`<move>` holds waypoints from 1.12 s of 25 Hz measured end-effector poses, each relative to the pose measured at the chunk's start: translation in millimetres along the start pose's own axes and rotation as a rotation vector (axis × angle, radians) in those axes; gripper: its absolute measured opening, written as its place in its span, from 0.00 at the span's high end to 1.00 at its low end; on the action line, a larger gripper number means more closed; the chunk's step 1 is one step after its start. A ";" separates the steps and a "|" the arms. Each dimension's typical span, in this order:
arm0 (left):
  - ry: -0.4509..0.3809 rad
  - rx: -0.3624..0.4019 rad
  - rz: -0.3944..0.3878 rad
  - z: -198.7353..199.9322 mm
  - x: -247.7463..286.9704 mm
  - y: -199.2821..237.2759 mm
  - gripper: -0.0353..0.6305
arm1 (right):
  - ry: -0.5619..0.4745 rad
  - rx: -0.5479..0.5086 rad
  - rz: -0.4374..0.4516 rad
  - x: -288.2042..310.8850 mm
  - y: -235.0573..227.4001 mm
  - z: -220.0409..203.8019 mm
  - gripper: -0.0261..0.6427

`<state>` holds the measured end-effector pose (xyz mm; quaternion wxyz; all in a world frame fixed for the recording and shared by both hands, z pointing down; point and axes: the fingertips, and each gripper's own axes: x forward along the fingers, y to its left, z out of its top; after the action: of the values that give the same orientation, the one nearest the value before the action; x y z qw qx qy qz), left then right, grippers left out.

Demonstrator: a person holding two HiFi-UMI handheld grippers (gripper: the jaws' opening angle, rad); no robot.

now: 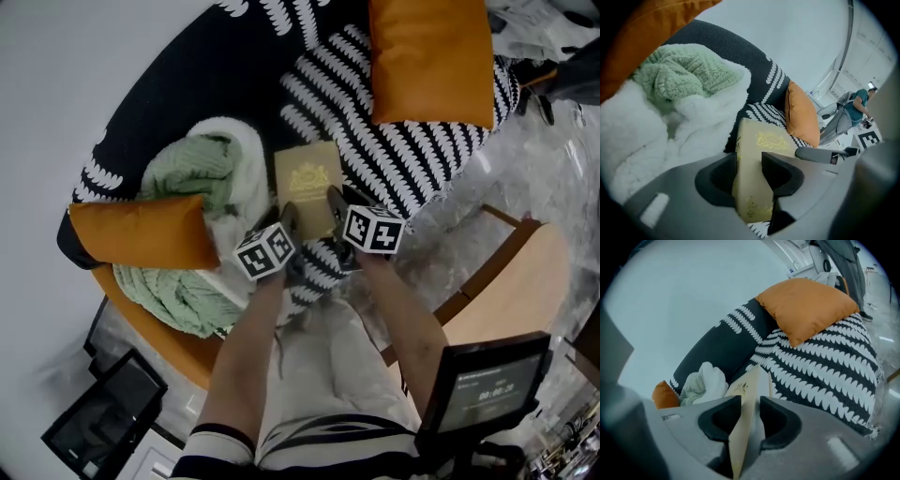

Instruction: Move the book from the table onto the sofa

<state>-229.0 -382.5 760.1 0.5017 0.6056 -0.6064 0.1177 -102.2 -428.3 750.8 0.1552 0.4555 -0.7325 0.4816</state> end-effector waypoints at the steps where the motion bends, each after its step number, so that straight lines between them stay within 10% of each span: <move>1: 0.011 0.016 0.006 -2.1 -0.2 1.8 0.70 | 0.016 -0.016 -0.003 0.9 0.9 -3.1 0.78; 7: 0.028 0.090 0.009 -10.2 -1.1 0.6 0.90 | 0.105 -0.081 -0.029 6.3 -1.5 -16.0 0.71; 17: 0.047 0.132 -0.096 -21.2 -10.7 -25.4 0.94 | 0.052 -0.109 -0.100 -12.3 -5.6 -18.5 0.64; 28: 0.067 0.193 -0.197 -28.2 -47.7 -40.2 0.94 | -0.012 -0.178 -0.083 -49.2 28.6 -9.3 0.90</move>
<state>-192.9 -341.5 718.8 0.4703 0.7033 -0.5129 0.1456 -101.1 -391.5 706.4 0.2105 0.4727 -0.7537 0.4052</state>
